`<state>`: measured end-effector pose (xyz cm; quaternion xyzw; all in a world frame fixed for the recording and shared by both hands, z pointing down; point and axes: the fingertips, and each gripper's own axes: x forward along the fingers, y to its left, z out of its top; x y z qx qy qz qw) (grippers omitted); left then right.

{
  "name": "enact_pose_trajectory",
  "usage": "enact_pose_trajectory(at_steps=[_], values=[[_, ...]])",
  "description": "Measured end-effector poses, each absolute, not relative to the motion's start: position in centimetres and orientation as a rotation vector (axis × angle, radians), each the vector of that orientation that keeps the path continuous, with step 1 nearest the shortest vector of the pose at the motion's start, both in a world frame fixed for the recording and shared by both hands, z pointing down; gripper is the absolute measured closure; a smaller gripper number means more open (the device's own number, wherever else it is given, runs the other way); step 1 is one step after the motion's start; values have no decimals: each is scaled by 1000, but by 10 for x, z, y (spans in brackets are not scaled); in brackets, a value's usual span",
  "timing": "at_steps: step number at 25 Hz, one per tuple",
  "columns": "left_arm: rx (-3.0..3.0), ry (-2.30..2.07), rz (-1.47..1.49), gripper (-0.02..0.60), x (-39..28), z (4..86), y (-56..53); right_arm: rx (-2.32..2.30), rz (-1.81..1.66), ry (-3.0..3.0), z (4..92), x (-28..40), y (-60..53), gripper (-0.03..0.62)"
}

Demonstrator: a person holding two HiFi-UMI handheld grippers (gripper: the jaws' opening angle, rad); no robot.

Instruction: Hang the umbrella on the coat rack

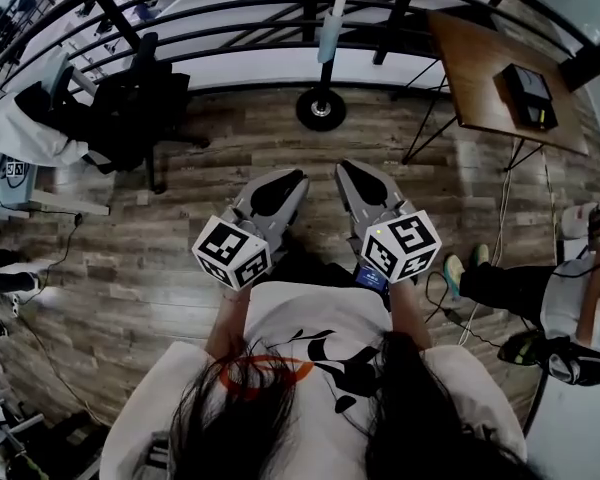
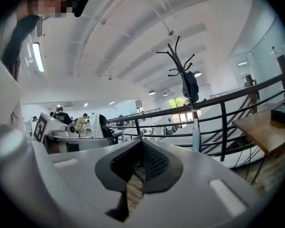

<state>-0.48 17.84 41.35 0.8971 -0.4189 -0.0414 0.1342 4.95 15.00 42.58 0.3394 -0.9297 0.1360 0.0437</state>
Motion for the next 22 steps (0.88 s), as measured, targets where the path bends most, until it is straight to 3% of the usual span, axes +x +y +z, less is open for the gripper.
enact_pose_trajectory(at_steps=[22], values=[[2658,-1186,-88,546,23,408,210,1061,365,-2831,428,74,183,583]])
